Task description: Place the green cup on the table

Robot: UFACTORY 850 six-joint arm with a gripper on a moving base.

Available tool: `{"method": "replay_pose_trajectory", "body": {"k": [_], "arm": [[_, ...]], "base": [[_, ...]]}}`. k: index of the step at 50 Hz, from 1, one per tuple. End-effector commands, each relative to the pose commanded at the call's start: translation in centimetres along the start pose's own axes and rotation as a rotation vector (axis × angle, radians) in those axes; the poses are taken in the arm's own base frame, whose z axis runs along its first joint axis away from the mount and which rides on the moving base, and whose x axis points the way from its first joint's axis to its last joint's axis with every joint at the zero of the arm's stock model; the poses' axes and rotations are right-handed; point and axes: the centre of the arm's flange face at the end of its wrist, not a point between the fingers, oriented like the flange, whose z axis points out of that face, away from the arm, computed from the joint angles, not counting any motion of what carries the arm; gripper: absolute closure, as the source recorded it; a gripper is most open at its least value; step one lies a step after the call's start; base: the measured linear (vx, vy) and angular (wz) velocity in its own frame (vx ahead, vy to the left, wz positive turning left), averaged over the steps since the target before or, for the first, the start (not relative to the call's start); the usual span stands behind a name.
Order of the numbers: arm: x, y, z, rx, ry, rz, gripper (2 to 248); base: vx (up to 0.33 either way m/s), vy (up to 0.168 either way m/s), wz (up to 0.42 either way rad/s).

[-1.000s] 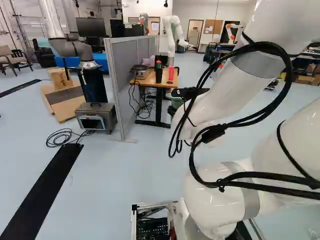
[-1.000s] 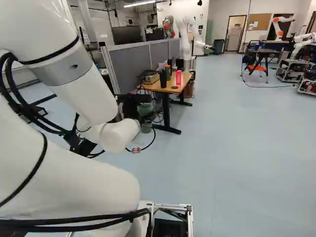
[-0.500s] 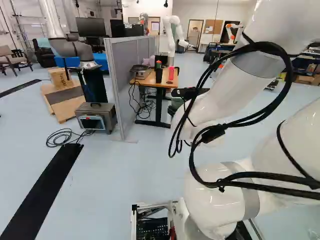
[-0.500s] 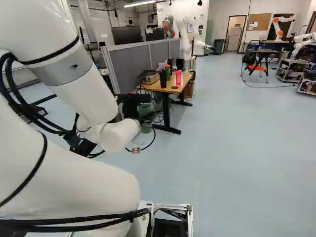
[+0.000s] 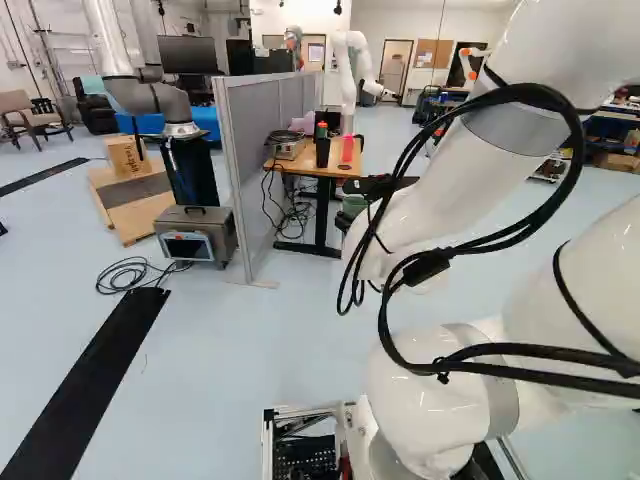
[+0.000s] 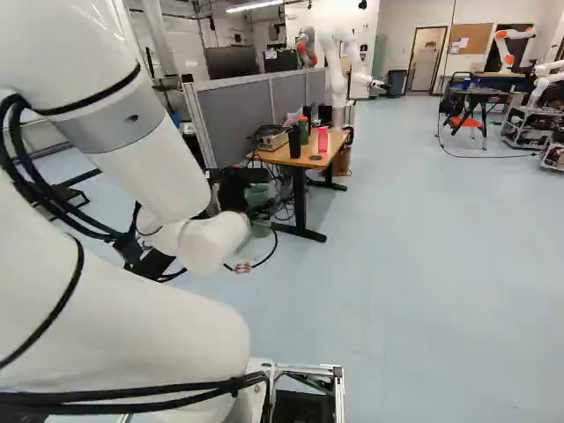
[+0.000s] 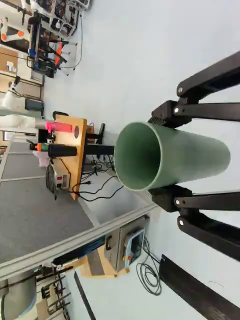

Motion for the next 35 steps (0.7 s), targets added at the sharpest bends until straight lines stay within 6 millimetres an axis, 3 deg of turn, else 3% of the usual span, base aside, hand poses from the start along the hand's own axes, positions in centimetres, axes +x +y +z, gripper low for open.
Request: {"method": "replay_pose_trajectory", "body": {"k": [17,35], "arm": [[0.0,0.0,0.0,0.0,0.0,0.0,124],[0.0,0.0,0.0,0.0,0.0,0.0,124]], "base": [[0.115,-0.043,-0.001],[0.211,-0.077,0.007]]}}
